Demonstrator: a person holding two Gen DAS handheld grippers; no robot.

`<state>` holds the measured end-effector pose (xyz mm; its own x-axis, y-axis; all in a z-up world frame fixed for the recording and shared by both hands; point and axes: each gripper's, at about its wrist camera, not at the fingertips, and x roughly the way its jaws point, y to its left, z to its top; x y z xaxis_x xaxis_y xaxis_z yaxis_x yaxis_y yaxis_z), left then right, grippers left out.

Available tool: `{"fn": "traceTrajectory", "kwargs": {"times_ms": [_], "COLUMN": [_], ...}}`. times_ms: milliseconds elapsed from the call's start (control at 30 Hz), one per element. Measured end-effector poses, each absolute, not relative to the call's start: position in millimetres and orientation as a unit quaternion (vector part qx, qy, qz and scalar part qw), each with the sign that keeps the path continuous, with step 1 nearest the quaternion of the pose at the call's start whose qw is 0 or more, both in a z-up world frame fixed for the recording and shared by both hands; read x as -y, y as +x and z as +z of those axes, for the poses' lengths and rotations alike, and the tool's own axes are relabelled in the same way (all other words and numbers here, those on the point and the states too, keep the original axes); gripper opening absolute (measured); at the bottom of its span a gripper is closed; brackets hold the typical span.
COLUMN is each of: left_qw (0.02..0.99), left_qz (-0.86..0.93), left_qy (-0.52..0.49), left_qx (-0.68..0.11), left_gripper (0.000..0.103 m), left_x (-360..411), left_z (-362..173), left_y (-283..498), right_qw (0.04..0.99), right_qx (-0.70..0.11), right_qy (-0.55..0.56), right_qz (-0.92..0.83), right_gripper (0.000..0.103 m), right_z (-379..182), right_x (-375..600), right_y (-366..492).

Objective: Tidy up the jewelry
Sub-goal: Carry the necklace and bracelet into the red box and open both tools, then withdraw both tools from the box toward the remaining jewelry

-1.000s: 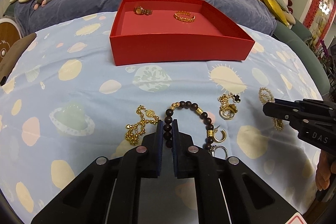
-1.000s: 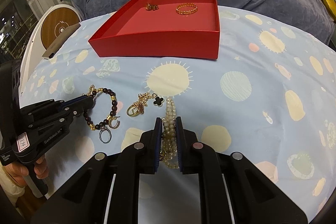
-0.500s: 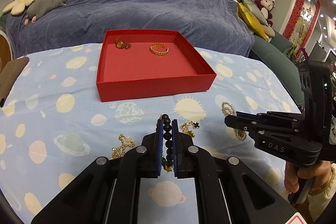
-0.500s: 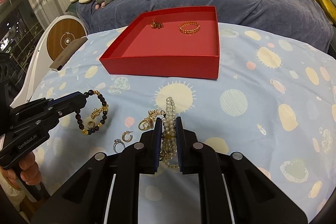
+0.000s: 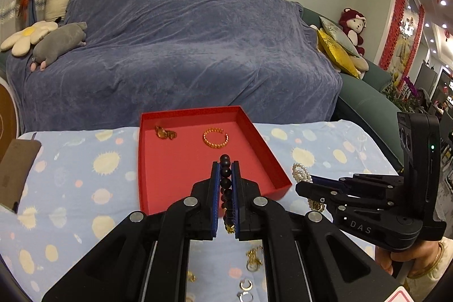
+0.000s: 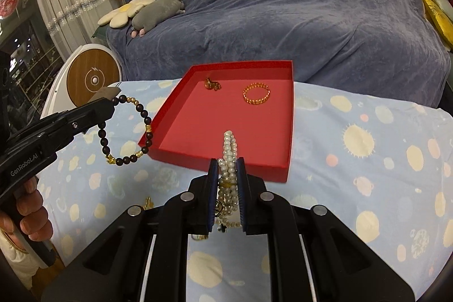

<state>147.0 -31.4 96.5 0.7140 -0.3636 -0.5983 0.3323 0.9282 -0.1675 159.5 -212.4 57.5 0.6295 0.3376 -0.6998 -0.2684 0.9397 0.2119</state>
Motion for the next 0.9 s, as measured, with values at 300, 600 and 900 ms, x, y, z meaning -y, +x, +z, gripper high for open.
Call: {"fn": "traceTrajectory", "kwargs": {"times_ms": [300,600,900], "left_qw": [0.926,0.915,0.928], "left_qz": [-0.161,-0.139,-0.086], "left_qy": [-0.065,-0.061,-0.027], "left_qx": [-0.336,-0.373,-0.361], "left_gripper": [0.005,0.005,0.039], "left_x": [21.8,19.5,14.2], "left_z": [71.8,28.9,21.8], "left_y": [233.9,286.4,284.6], "right_qw": [0.897,0.883,0.915], "right_qx": [-0.413,-0.447,-0.39], "right_qy": [0.058,0.053,0.043], "right_qz": [0.144,0.134,0.096], "right_gripper": [0.012,0.012,0.043], "right_z": [32.9,-10.0,6.3], "right_x": [204.3,192.7,206.3], "right_y": [244.4,289.0,277.6]}}
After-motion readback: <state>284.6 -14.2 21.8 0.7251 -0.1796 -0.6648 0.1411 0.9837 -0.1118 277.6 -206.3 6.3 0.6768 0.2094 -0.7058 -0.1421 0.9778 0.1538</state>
